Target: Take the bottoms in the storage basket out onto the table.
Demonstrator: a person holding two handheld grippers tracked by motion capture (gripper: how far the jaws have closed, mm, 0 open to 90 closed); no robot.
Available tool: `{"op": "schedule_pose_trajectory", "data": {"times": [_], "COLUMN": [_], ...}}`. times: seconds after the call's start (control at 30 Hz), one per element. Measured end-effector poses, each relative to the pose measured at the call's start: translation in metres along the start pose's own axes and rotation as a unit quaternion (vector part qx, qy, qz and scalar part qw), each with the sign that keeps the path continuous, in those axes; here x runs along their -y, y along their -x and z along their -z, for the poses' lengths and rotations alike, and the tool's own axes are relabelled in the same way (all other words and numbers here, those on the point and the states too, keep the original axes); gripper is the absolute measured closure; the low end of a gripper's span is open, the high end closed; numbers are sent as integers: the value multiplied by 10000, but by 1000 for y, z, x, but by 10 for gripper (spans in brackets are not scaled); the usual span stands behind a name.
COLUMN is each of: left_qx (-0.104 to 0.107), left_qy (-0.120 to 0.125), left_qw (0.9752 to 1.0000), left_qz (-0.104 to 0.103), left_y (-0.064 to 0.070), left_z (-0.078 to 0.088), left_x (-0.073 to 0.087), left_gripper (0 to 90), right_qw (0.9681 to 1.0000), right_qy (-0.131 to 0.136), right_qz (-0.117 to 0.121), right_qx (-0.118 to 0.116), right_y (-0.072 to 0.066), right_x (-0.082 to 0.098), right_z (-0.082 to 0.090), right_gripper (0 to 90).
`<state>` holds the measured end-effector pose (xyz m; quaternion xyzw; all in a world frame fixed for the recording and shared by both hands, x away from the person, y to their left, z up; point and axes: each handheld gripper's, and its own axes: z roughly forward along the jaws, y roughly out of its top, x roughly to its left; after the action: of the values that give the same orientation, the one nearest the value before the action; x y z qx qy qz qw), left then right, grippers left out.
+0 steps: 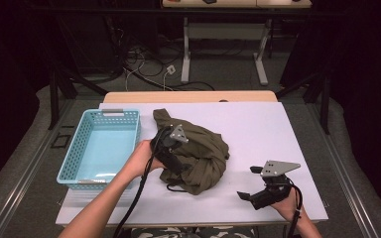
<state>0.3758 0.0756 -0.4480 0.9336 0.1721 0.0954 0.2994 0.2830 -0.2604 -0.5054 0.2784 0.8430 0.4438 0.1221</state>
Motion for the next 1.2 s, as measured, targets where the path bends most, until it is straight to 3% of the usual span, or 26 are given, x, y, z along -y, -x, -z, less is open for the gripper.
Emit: {"op": "schedule_pose_trajectory", "data": {"times": [0.27, 0.5, 0.83, 1.2], "left_qx": [-348, -448, -640, -856], "left_qy": [89, 263, 299, 405], "left_qw": [9992, 9978, 9964, 9930], "left_qz": [188, 409, 459, 713], "left_y": [3, 2, 8, 14], "left_z": [17, 32, 49, 69], "left_x": [17, 32, 49, 75], "left_gripper": [0, 0, 0, 0], "right_qw": [10000, 10000, 10000, 10000], "right_qy": [17, 24, 28, 26], "right_qz": [17, 41, 47, 42], "right_qx": [21, 65, 45, 44], "right_y": [-2, -4, -4, -4], "right_x": [-1, -1, -2, -2], "right_z": [2, 3, 2, 2], "right_gripper": [28, 28, 28, 28]}}
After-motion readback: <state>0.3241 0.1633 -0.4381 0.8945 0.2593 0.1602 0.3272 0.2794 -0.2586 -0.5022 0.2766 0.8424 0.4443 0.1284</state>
